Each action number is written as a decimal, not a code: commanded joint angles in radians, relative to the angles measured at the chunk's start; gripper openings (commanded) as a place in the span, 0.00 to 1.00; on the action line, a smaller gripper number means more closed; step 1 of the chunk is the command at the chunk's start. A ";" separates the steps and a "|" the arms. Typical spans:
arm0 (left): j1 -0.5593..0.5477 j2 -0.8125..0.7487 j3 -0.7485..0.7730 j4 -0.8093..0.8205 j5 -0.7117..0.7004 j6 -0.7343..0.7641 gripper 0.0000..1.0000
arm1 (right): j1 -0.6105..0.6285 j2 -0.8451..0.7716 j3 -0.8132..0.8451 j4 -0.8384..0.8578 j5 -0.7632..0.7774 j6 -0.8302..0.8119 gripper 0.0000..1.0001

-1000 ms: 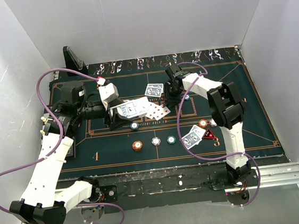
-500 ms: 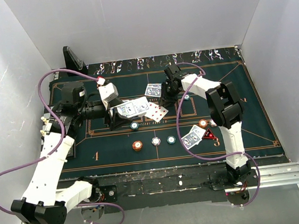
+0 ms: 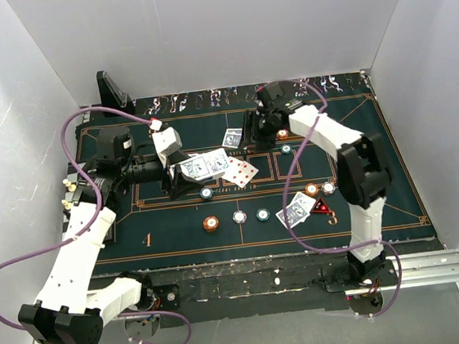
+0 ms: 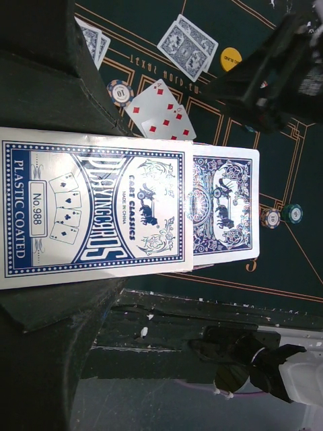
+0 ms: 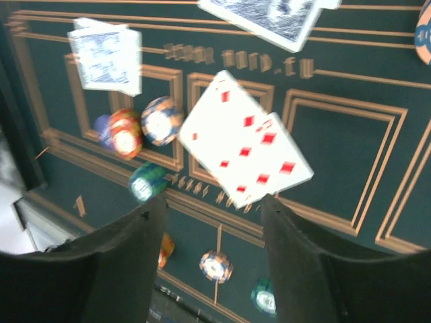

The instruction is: Distribute texas hold em gaming equipment

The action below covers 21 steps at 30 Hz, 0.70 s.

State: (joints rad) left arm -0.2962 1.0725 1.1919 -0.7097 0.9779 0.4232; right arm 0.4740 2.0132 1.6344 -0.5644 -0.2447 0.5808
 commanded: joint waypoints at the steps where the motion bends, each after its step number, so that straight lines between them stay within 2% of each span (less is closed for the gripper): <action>1: 0.006 -0.014 -0.024 0.055 0.013 -0.017 0.10 | 0.003 -0.282 0.006 -0.037 -0.094 0.010 0.74; 4: 0.006 -0.017 -0.048 0.090 0.016 -0.030 0.10 | -0.001 -0.421 -0.063 -0.019 -0.195 0.045 0.83; 10: 0.006 -0.011 -0.081 0.136 0.036 -0.058 0.10 | -0.005 -0.600 -0.156 0.010 -0.384 0.152 0.86; 14: 0.006 -0.008 -0.103 0.153 0.022 -0.076 0.11 | 0.005 -0.648 -0.215 0.119 -0.464 0.244 0.88; 21: 0.006 -0.003 -0.101 0.168 0.027 -0.070 0.11 | 0.080 -0.627 -0.219 0.161 -0.473 0.287 0.89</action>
State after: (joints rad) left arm -0.2962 1.0744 1.0843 -0.5865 0.9829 0.3553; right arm 0.5072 1.3891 1.4086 -0.4915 -0.6662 0.8204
